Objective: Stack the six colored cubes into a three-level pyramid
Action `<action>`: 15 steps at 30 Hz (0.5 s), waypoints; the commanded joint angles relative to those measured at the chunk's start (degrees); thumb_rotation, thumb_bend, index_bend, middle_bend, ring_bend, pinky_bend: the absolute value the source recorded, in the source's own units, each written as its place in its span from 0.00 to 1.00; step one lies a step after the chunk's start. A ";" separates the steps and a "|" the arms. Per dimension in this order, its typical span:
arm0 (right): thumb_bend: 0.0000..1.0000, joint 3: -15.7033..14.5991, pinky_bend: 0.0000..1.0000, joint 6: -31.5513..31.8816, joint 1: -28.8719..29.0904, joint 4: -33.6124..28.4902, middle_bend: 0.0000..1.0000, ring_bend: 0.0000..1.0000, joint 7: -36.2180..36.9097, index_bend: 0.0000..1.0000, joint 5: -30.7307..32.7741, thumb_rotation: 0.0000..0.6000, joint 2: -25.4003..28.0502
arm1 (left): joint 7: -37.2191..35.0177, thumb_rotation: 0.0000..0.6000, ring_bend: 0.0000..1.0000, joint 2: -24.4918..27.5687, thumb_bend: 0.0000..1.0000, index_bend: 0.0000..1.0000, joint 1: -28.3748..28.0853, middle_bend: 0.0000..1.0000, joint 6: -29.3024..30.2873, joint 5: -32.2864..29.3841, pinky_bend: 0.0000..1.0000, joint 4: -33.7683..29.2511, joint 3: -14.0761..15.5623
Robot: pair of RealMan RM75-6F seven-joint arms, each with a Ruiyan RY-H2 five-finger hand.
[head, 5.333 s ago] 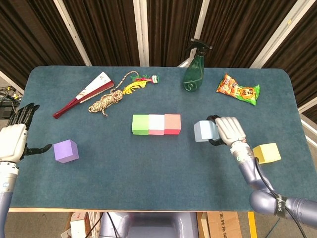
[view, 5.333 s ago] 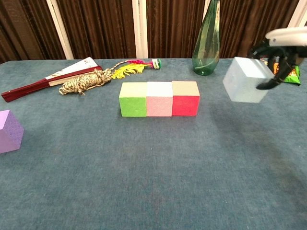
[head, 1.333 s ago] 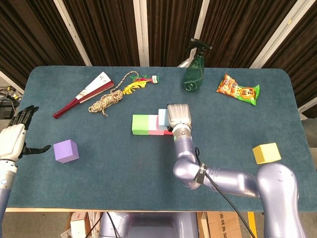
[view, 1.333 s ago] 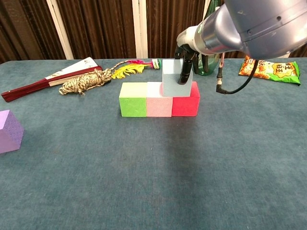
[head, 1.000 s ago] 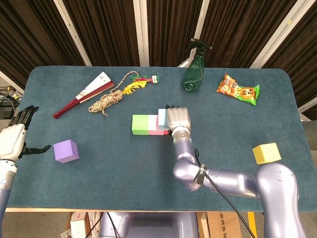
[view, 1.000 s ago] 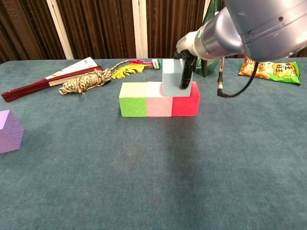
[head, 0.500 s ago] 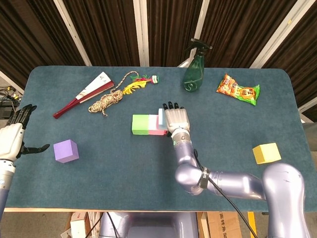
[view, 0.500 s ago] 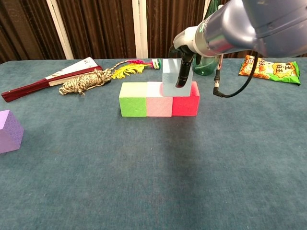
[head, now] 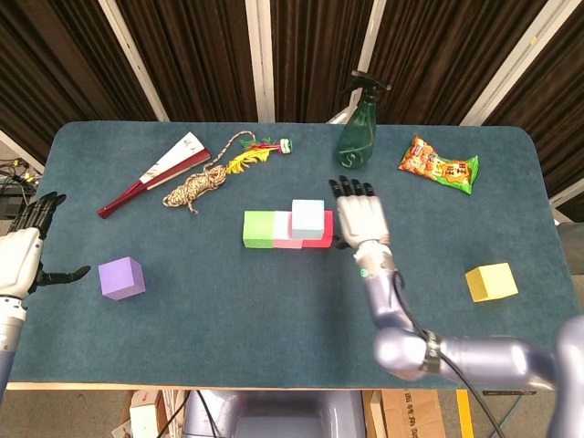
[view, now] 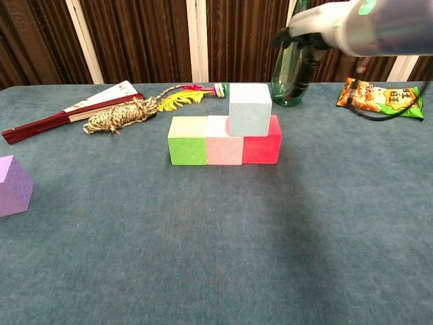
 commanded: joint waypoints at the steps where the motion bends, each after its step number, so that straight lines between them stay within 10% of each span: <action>1: 0.30 -4.75 0.05 3.36 -8.12 -5.20 0.00 0.00 8.23 0.00 -9.79 1.00 5.09 | 0.63 1.00 0.01 -0.40 0.11 0.00 0.05 0.00 0.42 0.26 0.08 0.16 0.14; 15: 0.30 -18.69 0.04 11.71 -29.23 -1.59 0.00 0.00 30.52 0.00 -41.70 1.00 13.71 | 6.80 1.00 0.01 -6.42 0.10 0.00 -0.20 0.00 4.70 3.17 0.08 1.77 1.26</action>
